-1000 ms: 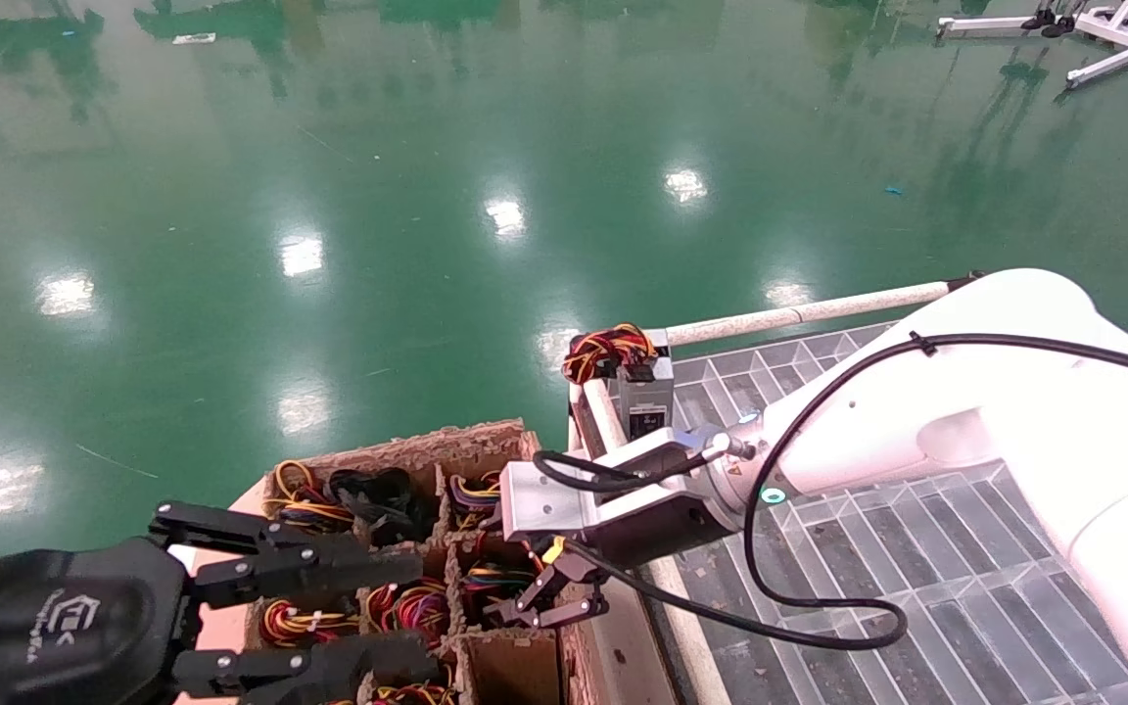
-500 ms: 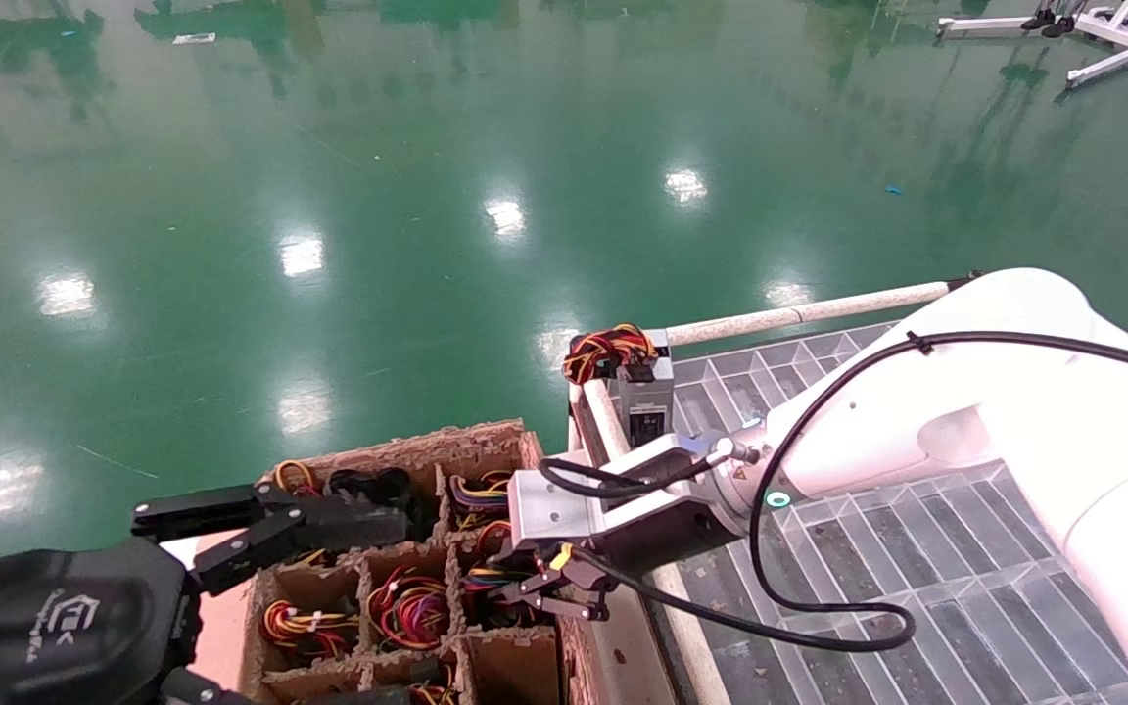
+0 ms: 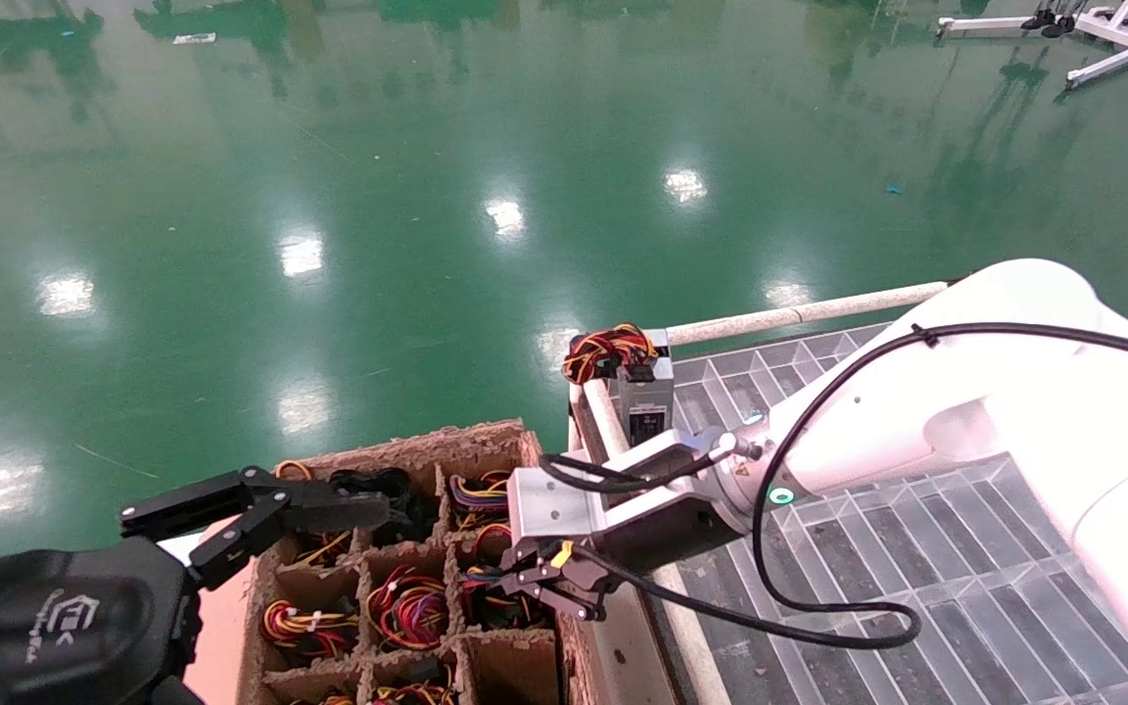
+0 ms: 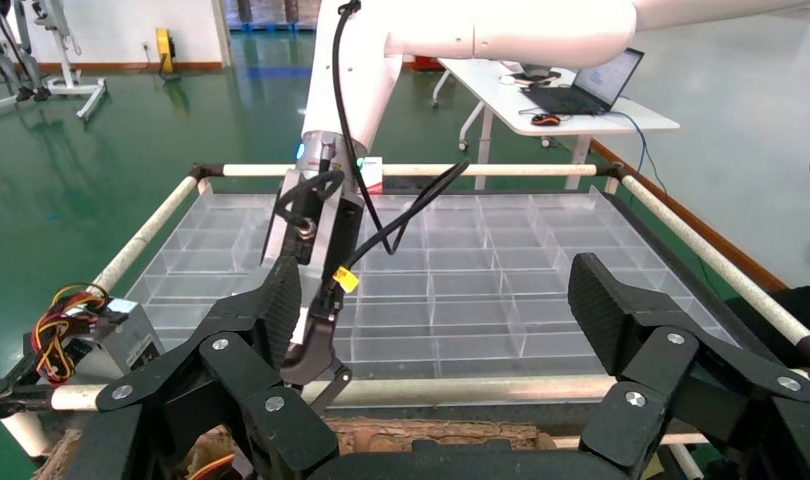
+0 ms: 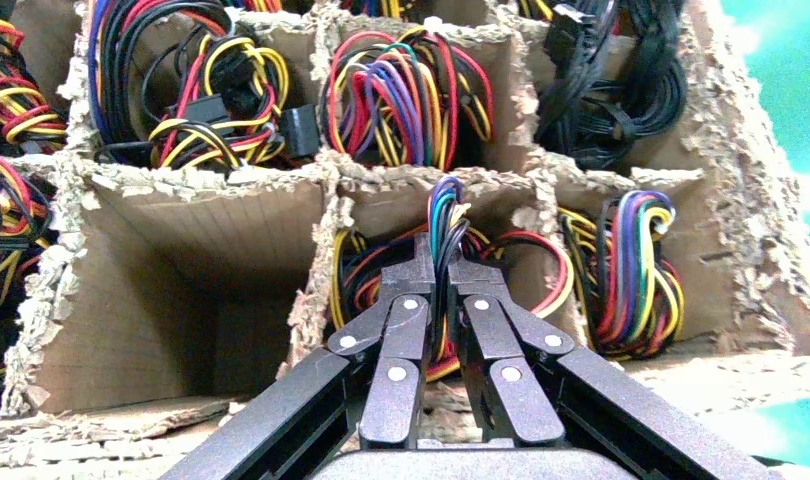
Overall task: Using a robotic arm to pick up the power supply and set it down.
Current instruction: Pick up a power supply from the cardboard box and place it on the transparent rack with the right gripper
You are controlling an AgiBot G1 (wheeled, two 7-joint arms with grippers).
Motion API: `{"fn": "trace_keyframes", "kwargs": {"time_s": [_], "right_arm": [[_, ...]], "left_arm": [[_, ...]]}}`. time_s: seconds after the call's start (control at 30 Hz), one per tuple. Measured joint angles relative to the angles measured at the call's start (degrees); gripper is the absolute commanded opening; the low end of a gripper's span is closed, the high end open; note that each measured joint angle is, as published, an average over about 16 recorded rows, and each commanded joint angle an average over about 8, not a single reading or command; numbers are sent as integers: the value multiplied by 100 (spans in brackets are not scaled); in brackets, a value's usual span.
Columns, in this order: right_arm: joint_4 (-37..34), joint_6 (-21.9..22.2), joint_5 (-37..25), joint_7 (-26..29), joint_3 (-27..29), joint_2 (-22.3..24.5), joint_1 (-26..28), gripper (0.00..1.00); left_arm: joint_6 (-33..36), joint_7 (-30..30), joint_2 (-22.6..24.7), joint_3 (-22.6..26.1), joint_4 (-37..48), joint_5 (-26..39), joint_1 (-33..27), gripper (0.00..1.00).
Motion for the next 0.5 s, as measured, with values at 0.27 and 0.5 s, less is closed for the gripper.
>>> {"fn": "trace_keyframes", "kwargs": {"time_s": [0.27,0.5], "right_arm": [[-47,-155,340,50,187,139,199,0],[-84,-329,700,19,447,338,559,0]], "left_arm": [[0,0,0,1,0,-1,0,100],[-1,1,-1,2,0,-1,0,100]]}}
